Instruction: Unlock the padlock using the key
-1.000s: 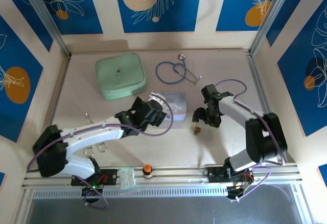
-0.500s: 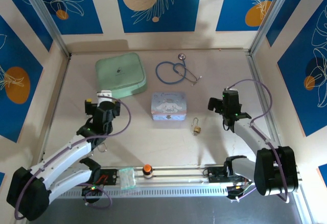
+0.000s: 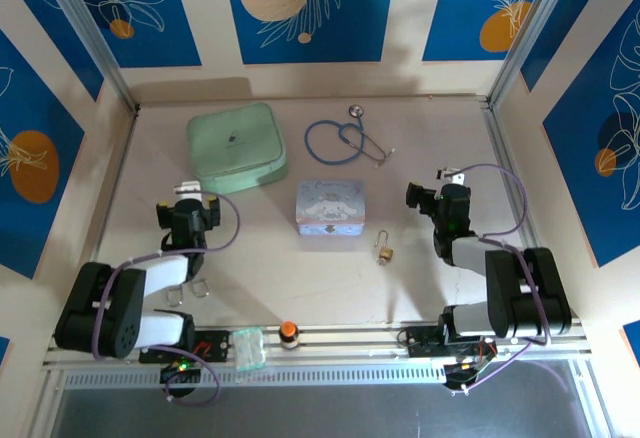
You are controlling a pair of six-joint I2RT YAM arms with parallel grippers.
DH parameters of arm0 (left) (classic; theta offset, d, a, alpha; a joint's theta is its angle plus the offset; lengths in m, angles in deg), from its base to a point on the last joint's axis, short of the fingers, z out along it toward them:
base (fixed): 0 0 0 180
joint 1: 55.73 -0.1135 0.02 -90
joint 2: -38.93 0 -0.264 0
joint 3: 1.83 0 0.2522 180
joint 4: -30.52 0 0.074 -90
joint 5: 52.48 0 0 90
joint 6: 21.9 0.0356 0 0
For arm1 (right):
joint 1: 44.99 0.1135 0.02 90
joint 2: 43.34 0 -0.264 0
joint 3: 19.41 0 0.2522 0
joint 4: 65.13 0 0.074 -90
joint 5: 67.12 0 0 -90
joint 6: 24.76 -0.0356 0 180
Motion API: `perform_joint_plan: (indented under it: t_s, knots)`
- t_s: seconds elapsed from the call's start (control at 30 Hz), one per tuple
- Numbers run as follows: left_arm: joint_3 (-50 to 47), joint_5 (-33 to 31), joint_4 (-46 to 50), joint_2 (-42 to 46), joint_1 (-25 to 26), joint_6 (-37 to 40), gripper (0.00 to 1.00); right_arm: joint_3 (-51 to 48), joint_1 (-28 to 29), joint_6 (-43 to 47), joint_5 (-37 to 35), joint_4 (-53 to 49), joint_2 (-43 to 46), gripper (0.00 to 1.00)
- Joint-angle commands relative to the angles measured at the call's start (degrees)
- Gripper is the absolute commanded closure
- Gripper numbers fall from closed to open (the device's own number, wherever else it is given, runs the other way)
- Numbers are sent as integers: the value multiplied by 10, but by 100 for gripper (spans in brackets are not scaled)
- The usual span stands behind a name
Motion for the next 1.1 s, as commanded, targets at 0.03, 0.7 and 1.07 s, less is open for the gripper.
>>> perform_joint_plan:
  t_s: [0.03, 0.7, 1.07]
  knots:
    - [21, 92, -129, -53, -23, 8, 1, 22, -6, 21, 47, 79, -44, 1]
    - [39, 137, -175, -139, -24, 26, 1, 26, -7, 36, 90, 102, -79, 1]
    - [37, 137, -179, -139, -25, 26, 1, 27, -10, 38, 100, 100, -78, 1]
